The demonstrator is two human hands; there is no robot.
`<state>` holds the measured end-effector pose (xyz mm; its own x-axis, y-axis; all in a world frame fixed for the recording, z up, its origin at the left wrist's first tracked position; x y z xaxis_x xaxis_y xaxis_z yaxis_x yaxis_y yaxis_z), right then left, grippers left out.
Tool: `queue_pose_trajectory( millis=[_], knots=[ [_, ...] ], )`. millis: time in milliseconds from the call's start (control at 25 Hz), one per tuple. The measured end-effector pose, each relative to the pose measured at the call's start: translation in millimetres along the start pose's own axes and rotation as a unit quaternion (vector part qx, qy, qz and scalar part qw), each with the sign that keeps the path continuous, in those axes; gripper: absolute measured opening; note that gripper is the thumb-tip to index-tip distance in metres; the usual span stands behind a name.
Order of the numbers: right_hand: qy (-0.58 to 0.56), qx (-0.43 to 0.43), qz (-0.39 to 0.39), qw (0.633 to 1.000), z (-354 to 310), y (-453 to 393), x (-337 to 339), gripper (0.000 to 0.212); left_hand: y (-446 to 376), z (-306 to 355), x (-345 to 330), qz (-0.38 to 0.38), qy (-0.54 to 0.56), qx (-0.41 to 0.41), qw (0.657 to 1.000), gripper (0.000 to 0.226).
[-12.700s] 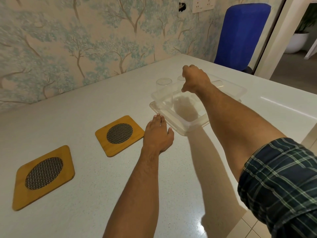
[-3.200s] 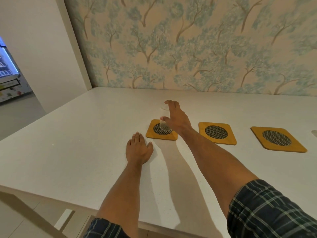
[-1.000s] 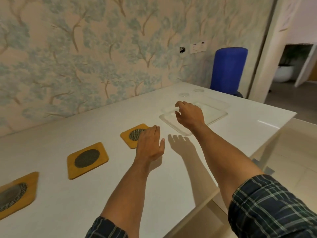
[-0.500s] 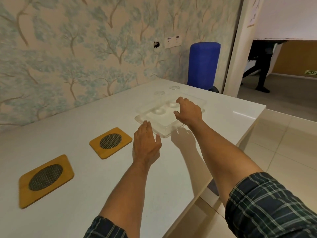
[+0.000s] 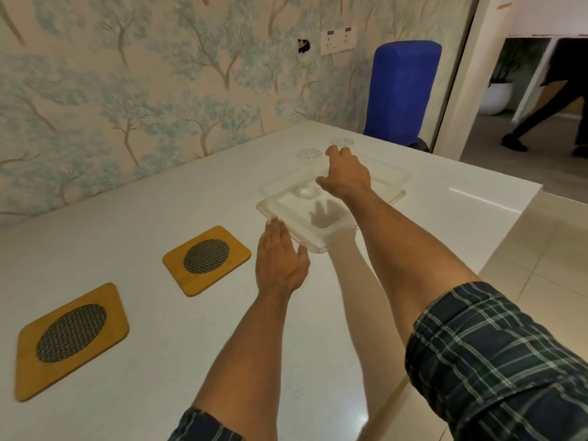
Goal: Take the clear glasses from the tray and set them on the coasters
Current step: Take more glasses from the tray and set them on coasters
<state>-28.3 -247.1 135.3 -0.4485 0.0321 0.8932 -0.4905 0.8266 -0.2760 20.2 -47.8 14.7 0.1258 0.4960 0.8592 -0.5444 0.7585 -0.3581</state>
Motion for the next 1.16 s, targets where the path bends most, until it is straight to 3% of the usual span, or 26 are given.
queue_pose_trajectory(
  millis=[160, 360, 520, 720, 840, 920, 1160],
  knots=[
    [0.02, 0.032, -0.029, 0.999, -35.3, -11.6, -25.5, 0.083, -2.4, -6.5, -10.8, -0.058, -0.037, 0.014, 0.998, 0.08],
    [0.061, 0.026, -0.087, 0.994, -47.5, -28.7, -47.0, 0.099, -3.6, -5.3, -12.1, -0.058, -0.04, 0.025, 0.997, 0.084],
    [0.083, 0.026, -0.025, 0.996, -45.0, -28.5, -51.4, 0.081, -4.0, -6.8, -13.4, -0.063, -0.044, 0.03, 0.997, 0.084],
    [0.007, 0.034, 0.049, 0.998, -57.0, -24.9, -41.9, 0.051, -4.3, -6.2, -13.4, -0.071, -0.048, 0.033, 0.996, 0.083],
    [0.014, 0.032, 0.07, 0.997, -56.3, -20.9, -36.1, 0.056, -3.9, -6.4, -13.9, -0.076, -0.044, 0.035, 0.996, 0.083],
    [0.02, 0.015, 0.066, 0.998, -46.5, -18.0, -36.4, 0.064, -3.1, -6.3, -14.2, -0.077, -0.04, 0.032, 0.996, 0.081],
    [-0.02, -0.005, -0.004, 1.0, -20.0, -2.2, -33.7, 0.058, 3.1, -2.7, -9.4, -0.089, -0.023, 0.019, 0.996, 0.077]
  ],
)
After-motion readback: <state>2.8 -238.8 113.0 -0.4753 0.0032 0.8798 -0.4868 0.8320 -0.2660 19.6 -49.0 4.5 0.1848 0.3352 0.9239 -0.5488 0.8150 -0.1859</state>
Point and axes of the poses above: each hand's wrist, its own y-axis away from the middle knuckle, its own x-axis out of the back of the hand, z = x × y, the point moved 7 cm from there along -y, towards the middle knuckle, and after that the axes turned 8 degrees about -x, right-handed, at the moved point
